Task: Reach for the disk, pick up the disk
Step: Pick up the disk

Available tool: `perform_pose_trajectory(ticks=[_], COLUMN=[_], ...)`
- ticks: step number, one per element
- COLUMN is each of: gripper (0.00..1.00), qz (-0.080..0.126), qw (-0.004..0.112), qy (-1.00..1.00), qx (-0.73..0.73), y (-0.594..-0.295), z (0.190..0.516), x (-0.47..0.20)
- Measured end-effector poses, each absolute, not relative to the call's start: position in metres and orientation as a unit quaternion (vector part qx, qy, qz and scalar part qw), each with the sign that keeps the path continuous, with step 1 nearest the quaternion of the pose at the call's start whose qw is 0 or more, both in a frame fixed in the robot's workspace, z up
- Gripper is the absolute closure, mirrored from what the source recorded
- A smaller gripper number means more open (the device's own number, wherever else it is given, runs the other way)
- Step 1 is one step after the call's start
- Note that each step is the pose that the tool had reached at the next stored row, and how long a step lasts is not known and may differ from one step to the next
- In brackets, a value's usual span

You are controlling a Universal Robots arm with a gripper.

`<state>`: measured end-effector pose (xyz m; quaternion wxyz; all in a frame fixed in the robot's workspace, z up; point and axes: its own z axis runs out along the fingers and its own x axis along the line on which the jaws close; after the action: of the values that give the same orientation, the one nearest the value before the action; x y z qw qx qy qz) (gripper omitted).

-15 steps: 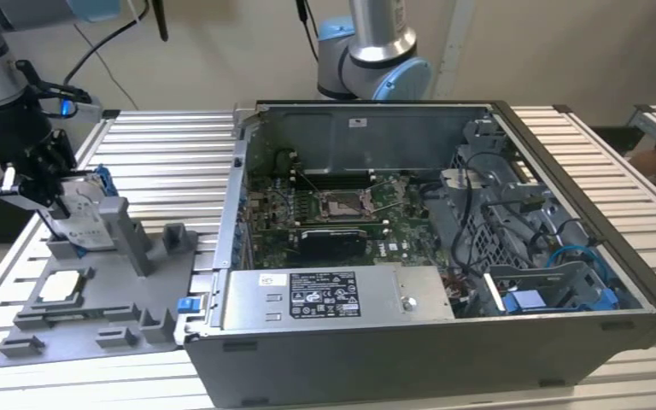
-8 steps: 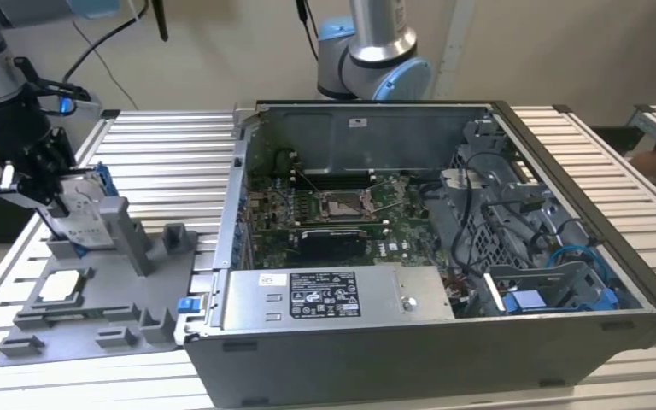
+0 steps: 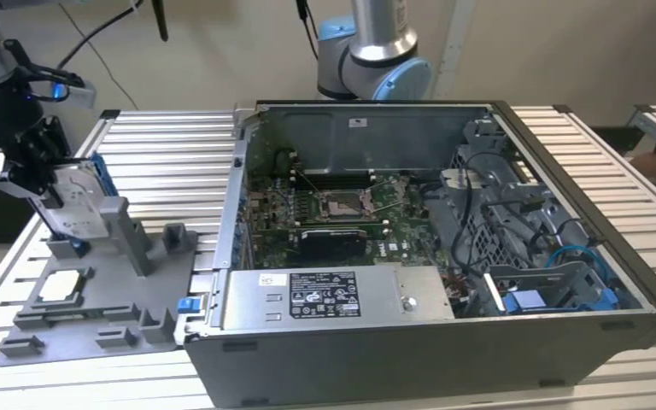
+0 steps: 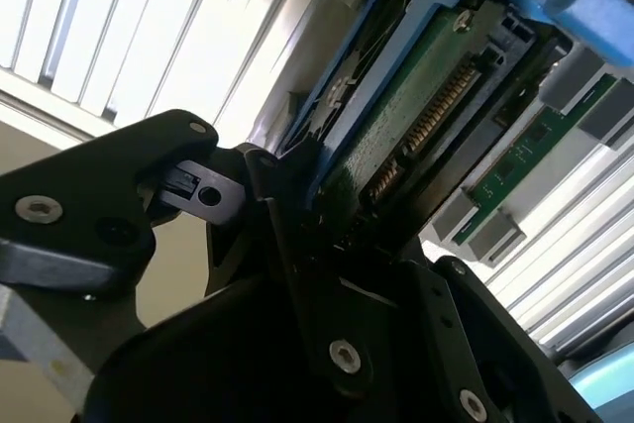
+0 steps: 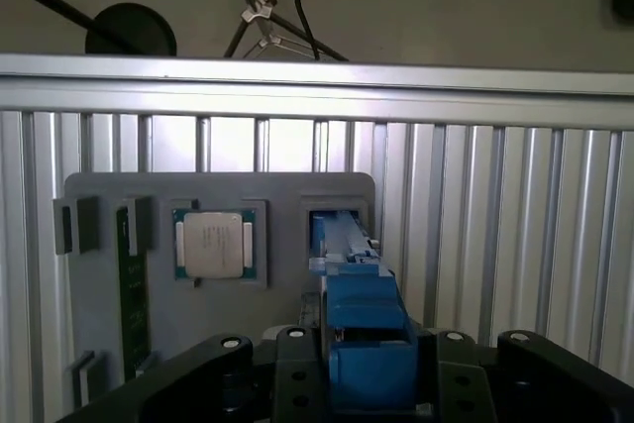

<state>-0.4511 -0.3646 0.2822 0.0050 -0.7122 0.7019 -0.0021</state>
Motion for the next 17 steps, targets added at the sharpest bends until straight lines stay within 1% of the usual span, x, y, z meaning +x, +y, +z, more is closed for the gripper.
perform_pose_trajectory(ticks=[17], gripper=[1.00], qz=[-0.002], qw=[0.005], qy=[0.702], qx=[-0.712], y=[-0.365], z=[0.299], x=[-0.451])
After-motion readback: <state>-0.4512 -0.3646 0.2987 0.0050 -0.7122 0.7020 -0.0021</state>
